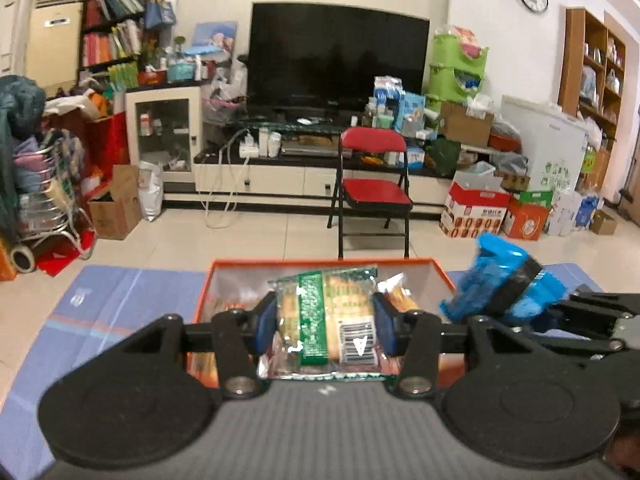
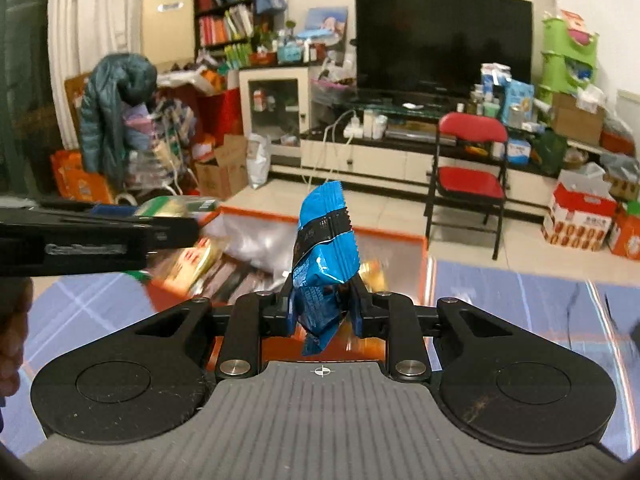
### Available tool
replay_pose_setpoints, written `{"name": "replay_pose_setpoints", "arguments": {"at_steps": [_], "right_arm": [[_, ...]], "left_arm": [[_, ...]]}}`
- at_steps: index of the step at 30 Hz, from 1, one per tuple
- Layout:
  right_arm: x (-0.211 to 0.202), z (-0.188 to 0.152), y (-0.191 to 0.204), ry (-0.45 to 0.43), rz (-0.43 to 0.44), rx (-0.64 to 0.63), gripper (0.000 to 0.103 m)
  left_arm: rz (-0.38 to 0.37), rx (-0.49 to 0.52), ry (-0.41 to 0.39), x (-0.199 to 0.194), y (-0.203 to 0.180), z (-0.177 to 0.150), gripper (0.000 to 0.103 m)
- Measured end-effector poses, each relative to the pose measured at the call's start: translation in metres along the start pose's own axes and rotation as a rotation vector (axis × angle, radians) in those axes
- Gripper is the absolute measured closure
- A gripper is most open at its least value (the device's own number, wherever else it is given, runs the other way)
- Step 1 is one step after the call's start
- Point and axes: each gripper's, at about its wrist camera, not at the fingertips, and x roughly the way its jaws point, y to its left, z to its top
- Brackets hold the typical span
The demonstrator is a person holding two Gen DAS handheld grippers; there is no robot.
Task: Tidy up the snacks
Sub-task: 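Carry both items over the orange box and open both tools to drop them, then grasp the red chip bag with the left tool while the right tool grasps the blue bar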
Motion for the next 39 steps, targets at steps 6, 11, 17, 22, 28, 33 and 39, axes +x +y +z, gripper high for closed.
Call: {"name": "replay_pose_setpoints", "arguments": {"at_steps": [6,11,17,22,28,33,39], "right_arm": [[0.066,0.035,0.000,0.103,-0.047,0.003,0.049],[0.022,0.019,-0.001,-0.024,-0.072,0.001,0.023],[-0.032,-0.070,0.006,-0.065,-0.060,0.036,0.021],[-0.029,-0.133,0.014,0.015,-0.069,0.024,0.024],[-0.002,-0.148,0.016,0.070,-0.076,0.047,0.025],[0.019,-0.150,0.022,0.123,-0.054,0.082,0.038],[0.030,-0.153,0.028,0.145,-0.032,0.074,0.039]], "left_arm": [[0.066,0.059,0.026,0.054,0.007,0.016,0.028],[0.041,0.040,-0.049,0.006,0.034,-0.001,0.001],[0.039,0.062,-0.035,-0.033,0.066,-0.062,0.001],[-0.040,0.437,-0.083,-0.034,0.054,-0.112,0.001],[-0.156,0.643,-0.033,-0.019,0.045,-0.143,0.001],[-0.236,0.640,0.026,0.006,0.048,-0.140,0.030],[-0.308,0.682,0.062,0.024,0.046,-0.142,0.033]]}}
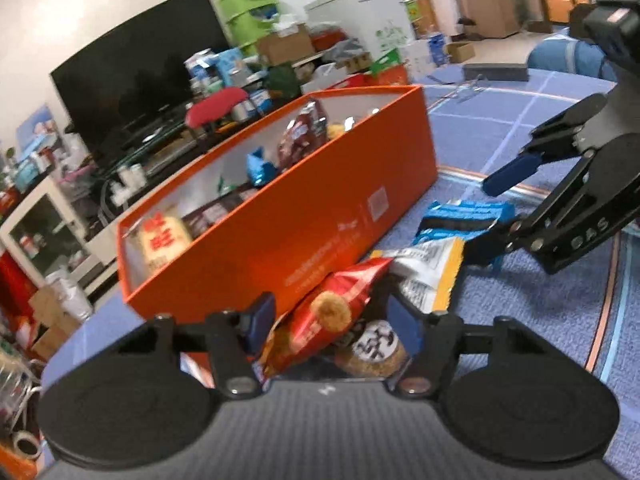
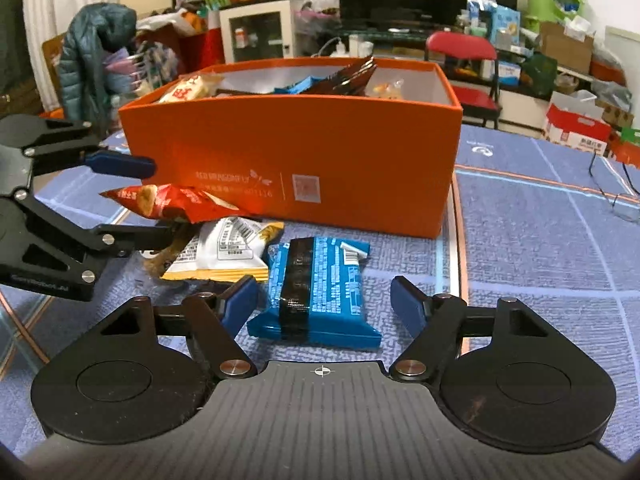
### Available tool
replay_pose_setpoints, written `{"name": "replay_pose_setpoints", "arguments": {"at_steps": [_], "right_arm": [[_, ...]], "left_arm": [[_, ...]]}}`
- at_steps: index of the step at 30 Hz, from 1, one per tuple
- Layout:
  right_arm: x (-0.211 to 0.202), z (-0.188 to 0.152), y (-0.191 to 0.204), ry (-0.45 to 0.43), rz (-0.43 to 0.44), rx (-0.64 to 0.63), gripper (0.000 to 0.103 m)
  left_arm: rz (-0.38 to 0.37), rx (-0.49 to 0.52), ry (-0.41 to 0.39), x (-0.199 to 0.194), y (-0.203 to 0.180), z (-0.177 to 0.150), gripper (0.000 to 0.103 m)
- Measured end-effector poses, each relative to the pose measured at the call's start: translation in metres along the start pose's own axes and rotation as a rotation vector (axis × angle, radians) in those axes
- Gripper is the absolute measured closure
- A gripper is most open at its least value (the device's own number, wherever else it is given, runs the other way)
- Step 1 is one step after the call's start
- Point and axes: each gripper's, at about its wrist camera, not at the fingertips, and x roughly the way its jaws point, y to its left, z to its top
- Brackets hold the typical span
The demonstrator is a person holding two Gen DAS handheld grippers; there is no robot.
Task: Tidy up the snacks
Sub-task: 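Grasp the red chip bag with the left tool while the right tool grasps the blue bar, then carry the red bag and blue bar over the orange box and release both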
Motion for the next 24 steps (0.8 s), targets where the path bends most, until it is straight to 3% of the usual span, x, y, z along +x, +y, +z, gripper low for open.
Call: {"name": "replay_pose_setpoints", "arguments": {"at_steps": [4,8,13,14,15,17,24], "right_arm": [[0.006,-0.002,-0.004,0.009,-0.006,0.015,0.039],[0.009,-0.001,-0.003,0.011,0.005,0.018,0.039],[0.019,0.001,-0.004,0.014,0.003,0.019,0.039],[0.020,0.001,-0.004,0.015,0.001,0.007,0.045],[0.020,0.002,-0.004,0.017,-0.003,-0.005,0.062],[0.018,0.003,-0.007,0.025,-0.005,0.006,0.064],[0.003,-0.002,-0.007,0.026,-0.021,-0.024,0.064]], "left_arm": [[-0.017,0.063,0.023,0.013,0.000,0.005,0.035],[-0.027,0.020,0.051,0.021,0.003,0.007,0.051],[-0.021,-0.026,0.067,0.022,0.002,0.007,0.061],[-0.015,-0.044,0.070,0.021,0.002,0.008,0.062],[-0.009,-0.066,0.073,0.020,0.002,0.008,0.063],[0.010,-0.109,0.075,0.017,0.002,0.009,0.070],[0.081,-0.203,0.039,-0.009,-0.001,0.010,0.078]]}}
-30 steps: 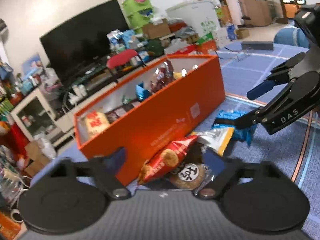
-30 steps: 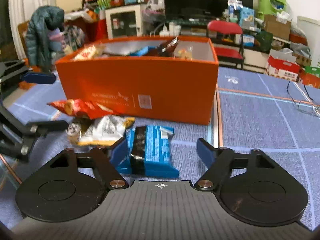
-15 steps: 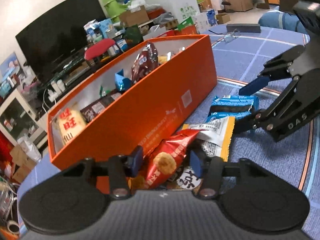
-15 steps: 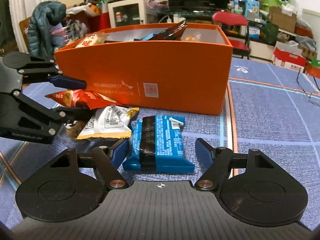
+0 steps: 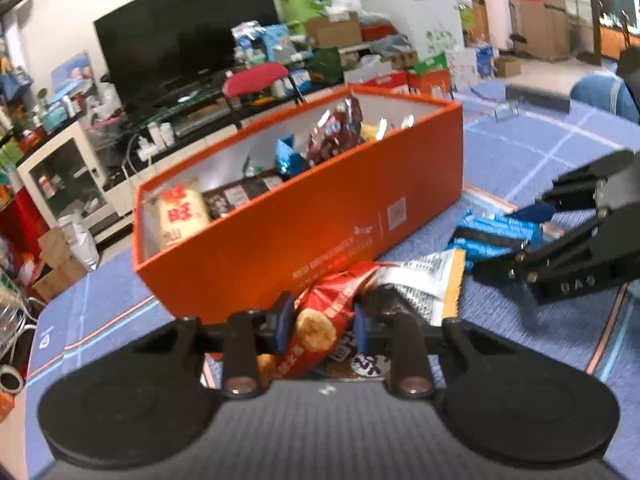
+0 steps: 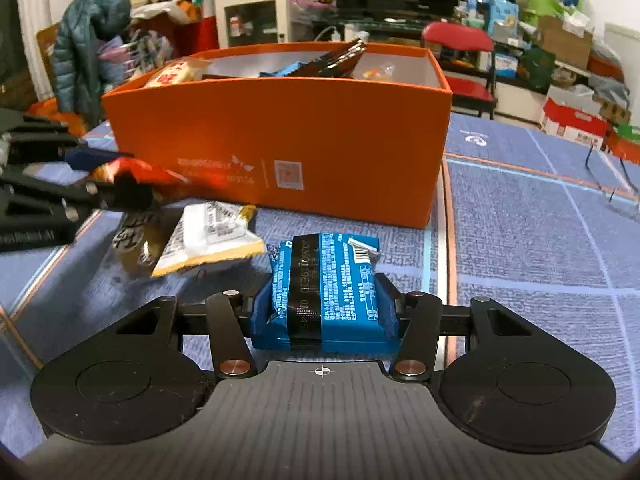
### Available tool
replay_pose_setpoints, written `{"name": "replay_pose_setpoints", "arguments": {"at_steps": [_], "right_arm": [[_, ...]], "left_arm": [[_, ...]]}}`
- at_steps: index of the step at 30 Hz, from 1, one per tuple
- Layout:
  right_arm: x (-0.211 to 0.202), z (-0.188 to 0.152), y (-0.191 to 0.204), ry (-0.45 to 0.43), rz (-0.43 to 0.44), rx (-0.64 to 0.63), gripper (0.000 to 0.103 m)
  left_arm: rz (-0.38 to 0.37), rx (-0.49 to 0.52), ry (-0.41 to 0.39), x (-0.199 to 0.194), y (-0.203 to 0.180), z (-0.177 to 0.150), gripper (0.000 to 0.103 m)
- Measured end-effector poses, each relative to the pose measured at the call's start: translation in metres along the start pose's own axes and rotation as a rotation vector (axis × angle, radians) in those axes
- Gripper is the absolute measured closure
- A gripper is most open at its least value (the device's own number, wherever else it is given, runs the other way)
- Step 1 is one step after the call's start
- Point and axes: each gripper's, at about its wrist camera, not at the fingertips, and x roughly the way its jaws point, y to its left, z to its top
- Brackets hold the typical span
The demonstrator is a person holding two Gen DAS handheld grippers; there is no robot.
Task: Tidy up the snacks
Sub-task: 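Carry the red bag and blue bar over the orange box and release both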
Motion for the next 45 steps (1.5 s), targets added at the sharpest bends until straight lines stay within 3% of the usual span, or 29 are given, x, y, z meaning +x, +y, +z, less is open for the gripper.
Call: {"name": "replay_pose_setpoints", "arguments": {"at_steps": [6,19,21,23,29,31,33,34,36,41,43,45], "right_arm": [[-0.027,0.001,0.004,-0.038,-0.016,-0.037,0.064],[-0.069,0.001,0.020,-0.104,-0.027,-0.107,0.064],[-0.072,0.002,0.020,-0.110,-0.022,-0.101,0.064],[-0.074,0.003,0.020,-0.114,-0.018,-0.100,0.064],[-0.073,0.000,0.019,-0.108,-0.005,-0.082,0.064],[-0.073,0.000,0.017,-0.107,0.003,-0.076,0.064],[-0.075,0.001,0.015,-0.114,0.005,-0.074,0.064],[-0.077,0.002,0.013,-0.118,0.006,-0.071,0.064],[-0.078,0.003,0.010,-0.125,0.016,-0.057,0.064],[-0.075,0.007,0.012,-0.134,0.035,-0.041,0.064],[-0.078,0.008,0.013,-0.142,0.041,-0.042,0.064],[-0.079,0.010,0.014,-0.149,0.044,-0.037,0.064]], "left_arm": [[0.025,-0.086,-0.041,-0.034,0.001,0.000,0.083],[0.095,-0.204,-0.088,-0.061,0.001,-0.006,0.085],[0.102,-0.222,-0.105,-0.066,0.004,-0.006,0.095],[0.109,-0.234,-0.118,-0.072,0.006,-0.004,0.098],[0.070,-0.260,-0.049,-0.056,0.008,-0.011,0.097],[0.107,-0.287,-0.043,-0.052,0.012,-0.014,0.088],[0.116,-0.340,-0.077,-0.064,0.021,-0.017,0.036],[0.140,-0.357,-0.118,-0.074,0.026,-0.020,0.000],[0.201,-0.366,-0.144,-0.086,0.034,-0.026,0.001],[0.250,-0.464,-0.002,-0.066,0.059,-0.036,0.001],[0.238,-0.508,0.033,-0.054,0.058,-0.038,0.001],[0.262,-0.480,0.069,-0.040,0.050,-0.038,0.001]]}}
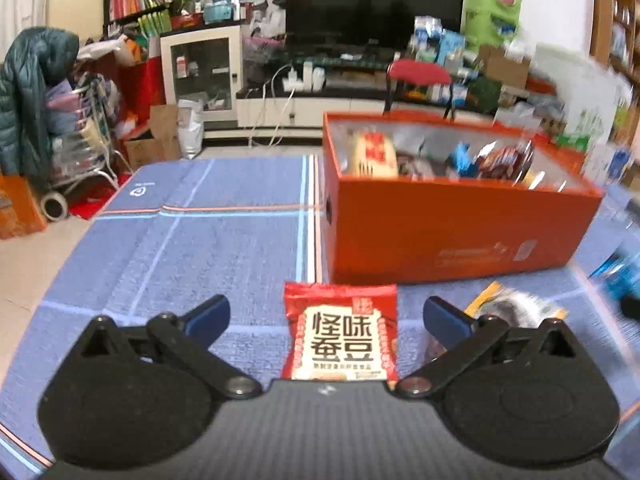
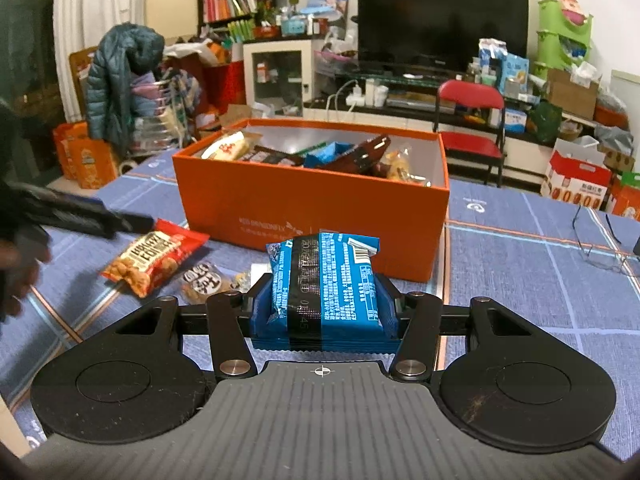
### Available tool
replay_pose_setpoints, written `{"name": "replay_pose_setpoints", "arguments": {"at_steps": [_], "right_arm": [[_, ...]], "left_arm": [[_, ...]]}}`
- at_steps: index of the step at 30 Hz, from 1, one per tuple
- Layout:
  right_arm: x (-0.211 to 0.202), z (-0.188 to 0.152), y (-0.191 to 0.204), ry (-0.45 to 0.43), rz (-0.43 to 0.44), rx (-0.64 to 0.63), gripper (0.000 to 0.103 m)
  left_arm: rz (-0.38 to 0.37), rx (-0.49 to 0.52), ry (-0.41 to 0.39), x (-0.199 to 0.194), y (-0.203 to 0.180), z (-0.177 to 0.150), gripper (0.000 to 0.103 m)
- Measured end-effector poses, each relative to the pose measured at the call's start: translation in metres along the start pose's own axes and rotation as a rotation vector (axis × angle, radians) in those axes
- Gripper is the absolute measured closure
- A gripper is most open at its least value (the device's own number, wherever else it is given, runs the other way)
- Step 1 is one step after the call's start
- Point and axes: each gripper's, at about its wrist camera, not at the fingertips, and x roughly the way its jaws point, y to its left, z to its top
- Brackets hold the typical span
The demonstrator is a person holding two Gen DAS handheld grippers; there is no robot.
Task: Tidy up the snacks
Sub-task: 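Carry the red bag and blue bar over the orange box and release both, then grasp the round cookie packet with the left tool while the right tool grasps the yellow-white packet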
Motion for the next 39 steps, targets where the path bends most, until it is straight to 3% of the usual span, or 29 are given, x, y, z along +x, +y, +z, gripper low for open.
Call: {"name": "replay_pose_setpoints", "arguments": {"at_steps": [3,5,7,10,14,17,24,30,33,35,37,38,39], "right_arm": [[-0.003,0.001,-0.003,-0.006,0.005,0.007,0.064],[-0.004,0.003,-0.006,-0.010,0.008,0.019,0.064],[-0.007,0.006,-0.008,-0.019,0.014,0.026,0.064],[-0.013,0.009,-0.006,-0.034,0.016,0.014,0.064],[-0.021,0.017,-0.008,-0.064,0.009,0.017,0.064],[-0.028,0.025,-0.008,-0.092,-0.005,0.008,0.064],[-0.016,0.071,-0.023,-0.131,-0.035,0.012,0.064],[0.037,0.128,-0.043,-0.105,-0.055,0.046,0.064],[0.066,0.143,-0.047,-0.077,-0.079,0.039,0.064],[0.085,0.148,-0.052,-0.030,-0.095,0.029,0.062],[0.092,0.150,-0.057,-0.004,-0.092,0.041,0.042],[0.084,0.149,-0.058,-0.035,-0.096,0.046,0.030],[0.072,0.145,-0.059,-0.079,-0.097,0.041,0.026]], "left_arm": [[-0.017,0.034,0.043,0.015,-0.011,-0.005,0.001],[0.036,0.071,0.070,0.028,-0.014,-0.011,0.001],[0.026,0.041,0.105,0.037,-0.009,-0.018,0.003],[0.017,0.019,0.089,0.034,-0.006,-0.020,0.038],[0.001,0.041,0.076,0.024,-0.009,-0.014,0.045],[-0.015,0.046,0.024,0.002,-0.008,-0.008,0.045],[-0.083,0.036,-0.126,-0.052,-0.010,0.051,0.045],[-0.097,0.048,-0.174,-0.016,-0.052,0.125,0.045],[-0.093,0.061,-0.159,0.014,-0.075,0.143,0.042],[-0.083,0.105,-0.133,0.030,-0.089,0.146,0.014],[-0.046,0.110,-0.179,0.025,-0.089,0.140,0.002],[-0.039,0.094,-0.208,0.016,-0.086,0.136,0.001],[-0.049,0.079,-0.227,0.008,-0.082,0.133,0.001]]}}
